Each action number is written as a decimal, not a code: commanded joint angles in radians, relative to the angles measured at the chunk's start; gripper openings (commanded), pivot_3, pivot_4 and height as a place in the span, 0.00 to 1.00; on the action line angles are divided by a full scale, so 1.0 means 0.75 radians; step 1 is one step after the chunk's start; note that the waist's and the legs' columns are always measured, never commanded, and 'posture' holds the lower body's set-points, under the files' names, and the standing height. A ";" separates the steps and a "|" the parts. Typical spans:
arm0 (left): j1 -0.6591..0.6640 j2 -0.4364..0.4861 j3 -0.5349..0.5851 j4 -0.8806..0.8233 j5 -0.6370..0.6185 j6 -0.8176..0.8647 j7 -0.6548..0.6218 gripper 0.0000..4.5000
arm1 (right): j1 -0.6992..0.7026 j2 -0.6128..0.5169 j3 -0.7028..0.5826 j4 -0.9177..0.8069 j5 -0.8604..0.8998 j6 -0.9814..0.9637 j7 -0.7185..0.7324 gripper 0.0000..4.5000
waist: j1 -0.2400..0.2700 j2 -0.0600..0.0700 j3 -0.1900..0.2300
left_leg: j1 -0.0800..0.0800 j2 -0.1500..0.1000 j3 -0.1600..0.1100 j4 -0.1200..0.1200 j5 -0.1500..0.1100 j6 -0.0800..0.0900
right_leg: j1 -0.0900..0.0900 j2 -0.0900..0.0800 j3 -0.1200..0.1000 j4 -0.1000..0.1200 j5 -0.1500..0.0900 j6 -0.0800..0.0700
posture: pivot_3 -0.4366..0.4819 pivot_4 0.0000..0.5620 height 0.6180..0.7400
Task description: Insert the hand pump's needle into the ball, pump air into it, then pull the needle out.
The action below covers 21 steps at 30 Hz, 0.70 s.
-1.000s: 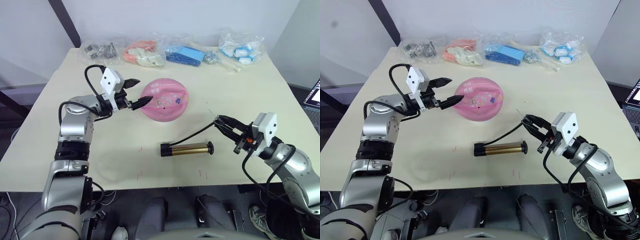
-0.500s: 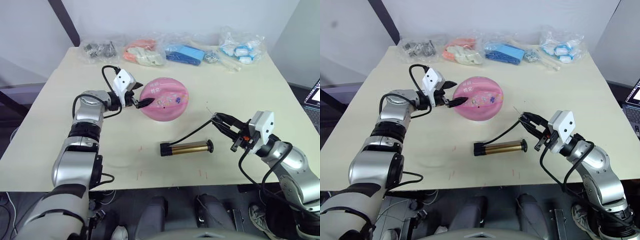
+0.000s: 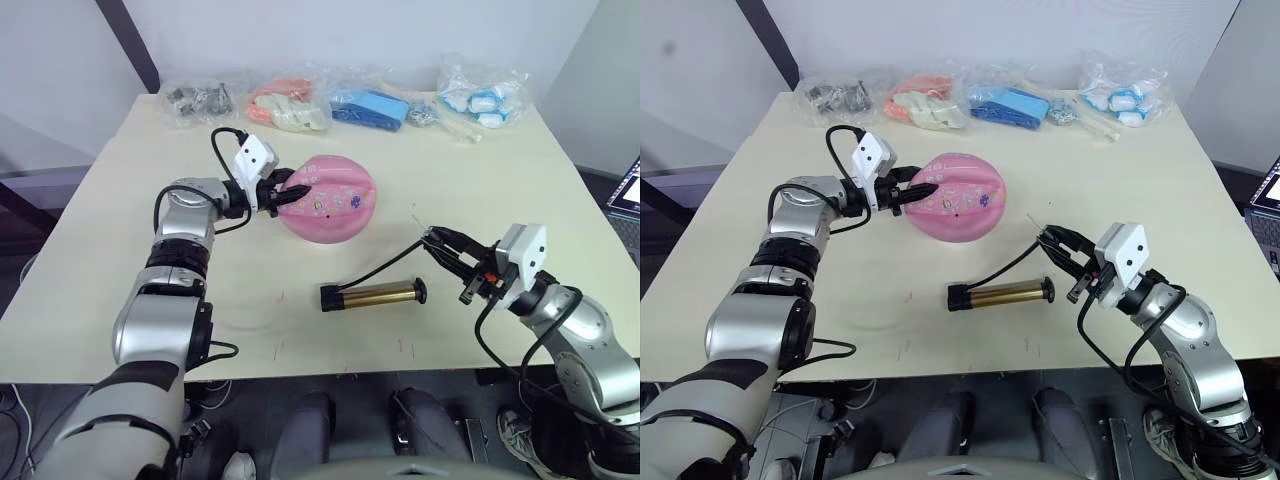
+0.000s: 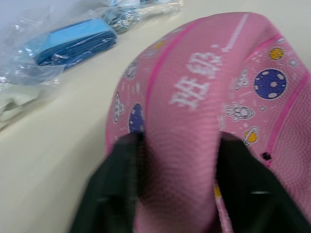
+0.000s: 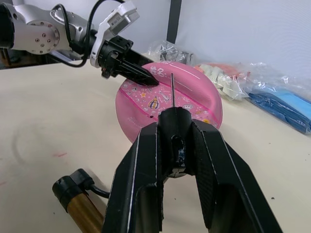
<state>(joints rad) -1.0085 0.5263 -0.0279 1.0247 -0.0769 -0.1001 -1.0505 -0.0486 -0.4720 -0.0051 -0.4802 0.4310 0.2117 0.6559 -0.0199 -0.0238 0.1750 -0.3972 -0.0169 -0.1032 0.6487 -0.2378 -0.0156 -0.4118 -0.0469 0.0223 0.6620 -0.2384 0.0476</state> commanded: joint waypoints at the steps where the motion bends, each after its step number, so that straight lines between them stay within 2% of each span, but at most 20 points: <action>1: 0.004 0.009 0.045 -0.083 -0.037 0.024 -0.010 0.03 | -0.007 -0.004 0.008 -0.057 0.017 0.041 -0.010 0.07 | -0.001 0.000 0.000 | 0.000 0.000 0.000 0.000 0.000 0.000 | 0.000 0.000 0.000 0.000 0.000 0.000 | 0.48 0.27 1.00; 5: 0.042 -0.003 0.061 -0.180 -0.049 0.115 0.023 0.01 | -0.025 0.000 0.022 -0.091 0.074 0.188 -0.048 0.07 | -0.003 0.000 0.000 | 0.000 0.000 0.000 0.000 0.000 0.000 | 0.000 0.000 0.000 0.000 0.000 0.000 | 0.48 0.27 1.00; 11: 0.175 -0.026 0.055 -0.497 -0.066 0.350 0.127 0.01 | -0.122 0.024 0.026 -0.134 0.175 0.469 -0.176 0.07 | -0.003 0.000 0.000 | 0.000 0.000 -0.001 0.000 0.000 0.000 | 0.000 0.000 0.000 0.001 0.000 0.000 | 0.48 0.27 1.00; 17: 0.349 -0.049 0.041 -0.933 -0.084 0.701 0.291 0.01 | -0.299 0.052 0.012 -0.138 0.341 0.855 -0.334 0.07 | 0.001 0.000 0.000 | 0.000 0.000 -0.002 0.001 0.000 0.000 | 0.000 -0.001 0.000 0.001 0.000 -0.001 | 0.48 0.27 1.00; 21: 0.409 -0.060 0.033 -1.064 -0.068 0.805 0.376 0.01 | -0.462 0.082 -0.013 -0.087 0.457 1.094 -0.419 0.07 | 0.001 0.000 0.000 | 0.000 0.000 -0.002 0.001 0.000 0.000 | 0.000 -0.001 0.000 0.001 0.000 -0.001 | 0.48 0.27 1.00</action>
<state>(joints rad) -0.7091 0.4829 -0.0006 0.2845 -0.1220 0.4719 -0.7865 -0.3618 -0.4174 0.0072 -0.5382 0.7213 0.9609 0.3638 -0.0194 -0.0236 0.1748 -0.3969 -0.0168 -0.1045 0.6492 -0.2378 -0.0156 -0.4117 -0.0473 0.0224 0.6630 -0.2380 0.0471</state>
